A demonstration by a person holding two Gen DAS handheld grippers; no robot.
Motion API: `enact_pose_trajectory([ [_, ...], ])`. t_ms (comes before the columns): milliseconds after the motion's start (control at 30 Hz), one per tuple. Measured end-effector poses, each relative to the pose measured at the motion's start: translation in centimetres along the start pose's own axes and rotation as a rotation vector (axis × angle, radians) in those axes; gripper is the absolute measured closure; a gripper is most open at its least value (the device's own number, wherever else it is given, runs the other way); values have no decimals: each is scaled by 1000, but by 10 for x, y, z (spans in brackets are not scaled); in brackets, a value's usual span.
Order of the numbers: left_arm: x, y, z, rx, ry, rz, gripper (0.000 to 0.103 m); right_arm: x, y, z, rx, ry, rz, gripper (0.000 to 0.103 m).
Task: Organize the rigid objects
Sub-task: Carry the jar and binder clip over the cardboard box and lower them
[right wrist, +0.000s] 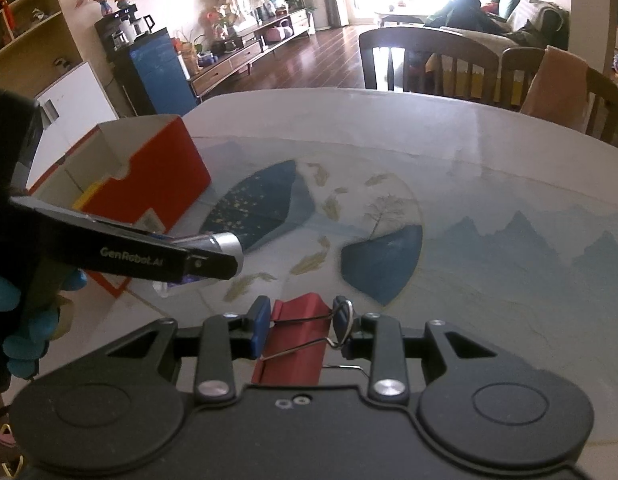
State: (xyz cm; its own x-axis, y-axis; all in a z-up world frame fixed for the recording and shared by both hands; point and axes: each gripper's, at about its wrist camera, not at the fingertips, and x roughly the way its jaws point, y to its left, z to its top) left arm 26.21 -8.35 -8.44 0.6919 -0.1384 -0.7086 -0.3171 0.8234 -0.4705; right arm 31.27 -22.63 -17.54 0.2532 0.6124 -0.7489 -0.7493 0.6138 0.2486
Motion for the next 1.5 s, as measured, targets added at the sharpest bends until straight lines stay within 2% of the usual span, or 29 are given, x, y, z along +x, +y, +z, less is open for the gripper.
enact_pose_trajectory([
  [300,-53,19,-2,-13,-48,-41,62,-29,49,18,-21,-45,-23,70],
  [600,-104,51,3,24,-107,-41,62,-33,108,42,-62,-65,-40,70],
  [800,-132,86,5,40,-149,-23,62,-22,149,56,-90,-71,-43,70],
  [1067,-158,146,9,29,-163,6,62,0,201,79,-139,-85,-27,70],
  [1500,-170,234,15,-13,-155,66,62,54,251,101,-176,-62,-30,70],
])
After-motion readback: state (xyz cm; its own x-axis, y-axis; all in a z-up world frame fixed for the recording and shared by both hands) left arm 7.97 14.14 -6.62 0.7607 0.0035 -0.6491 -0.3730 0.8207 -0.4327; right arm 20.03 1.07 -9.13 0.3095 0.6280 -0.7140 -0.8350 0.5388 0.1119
